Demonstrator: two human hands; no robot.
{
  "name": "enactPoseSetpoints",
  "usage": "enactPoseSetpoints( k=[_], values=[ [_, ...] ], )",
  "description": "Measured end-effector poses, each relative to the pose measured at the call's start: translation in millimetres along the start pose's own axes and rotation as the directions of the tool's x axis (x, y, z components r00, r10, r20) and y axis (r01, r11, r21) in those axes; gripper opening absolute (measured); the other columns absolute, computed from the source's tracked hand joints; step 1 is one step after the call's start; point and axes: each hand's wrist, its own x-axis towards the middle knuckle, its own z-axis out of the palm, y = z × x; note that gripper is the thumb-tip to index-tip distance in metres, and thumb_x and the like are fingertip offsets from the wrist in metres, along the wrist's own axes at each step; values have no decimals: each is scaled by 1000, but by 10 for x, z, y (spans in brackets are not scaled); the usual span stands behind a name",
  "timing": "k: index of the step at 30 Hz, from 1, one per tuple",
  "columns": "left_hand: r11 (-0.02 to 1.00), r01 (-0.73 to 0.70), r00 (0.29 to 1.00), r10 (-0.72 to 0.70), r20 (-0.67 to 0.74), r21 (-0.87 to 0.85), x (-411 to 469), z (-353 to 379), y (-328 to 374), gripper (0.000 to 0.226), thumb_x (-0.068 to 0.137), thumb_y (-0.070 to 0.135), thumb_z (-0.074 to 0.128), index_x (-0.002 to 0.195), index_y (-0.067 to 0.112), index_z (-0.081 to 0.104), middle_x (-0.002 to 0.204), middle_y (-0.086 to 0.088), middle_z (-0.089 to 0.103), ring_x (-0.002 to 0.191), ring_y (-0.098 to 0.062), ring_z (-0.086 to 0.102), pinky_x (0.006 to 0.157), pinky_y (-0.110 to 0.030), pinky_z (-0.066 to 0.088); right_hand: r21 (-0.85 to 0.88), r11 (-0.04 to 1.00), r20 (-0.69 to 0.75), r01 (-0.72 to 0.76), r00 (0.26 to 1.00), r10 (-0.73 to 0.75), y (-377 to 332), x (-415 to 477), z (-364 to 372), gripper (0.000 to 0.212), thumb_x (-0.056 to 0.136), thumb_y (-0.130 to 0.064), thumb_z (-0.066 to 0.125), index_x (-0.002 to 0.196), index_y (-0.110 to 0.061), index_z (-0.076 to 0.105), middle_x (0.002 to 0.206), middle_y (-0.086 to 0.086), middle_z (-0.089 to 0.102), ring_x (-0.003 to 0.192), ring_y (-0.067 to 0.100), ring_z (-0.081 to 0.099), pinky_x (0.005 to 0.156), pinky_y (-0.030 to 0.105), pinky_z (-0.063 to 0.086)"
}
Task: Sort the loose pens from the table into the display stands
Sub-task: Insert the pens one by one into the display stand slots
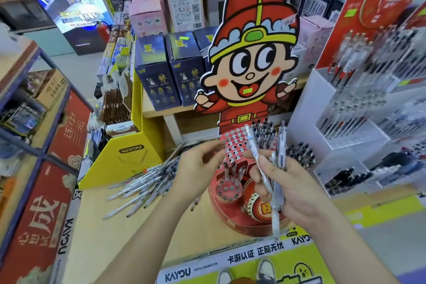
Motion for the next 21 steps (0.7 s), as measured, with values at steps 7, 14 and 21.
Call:
enactPoseSetpoints(
  k=[7,14,21],
  values=[
    [847,162,973,-50,226,-507,-155,-128,711,26,88,29,62,110,17,66,93,-3,75,90,-16,71,89,-33,54,-55,998,36,-23,999,25,14,7,125,31,84,-24,59,105,-1,58,70,12,54,48,14,46,43,21,39],
    [376,70,995,-87,41,-924,-56,-294,816,22,101,3,36,98,10,56,70,-5,52,62,-18,53,61,-29,51,254,958,137,-134,985,101,-44,-50,70,44,96,-32,44,122,-5,67,104,17,67,94,30,66,80,49,59],
    [960,-29,979,84,186,-280,-338,-143,942,16,92,5,58,88,20,65,76,7,72,65,-11,68,60,-32,57,243,967,177,-79,984,36,-30,-67,24,44,102,-32,39,131,-7,59,127,20,62,109,32,61,99,63,45]
  ],
)
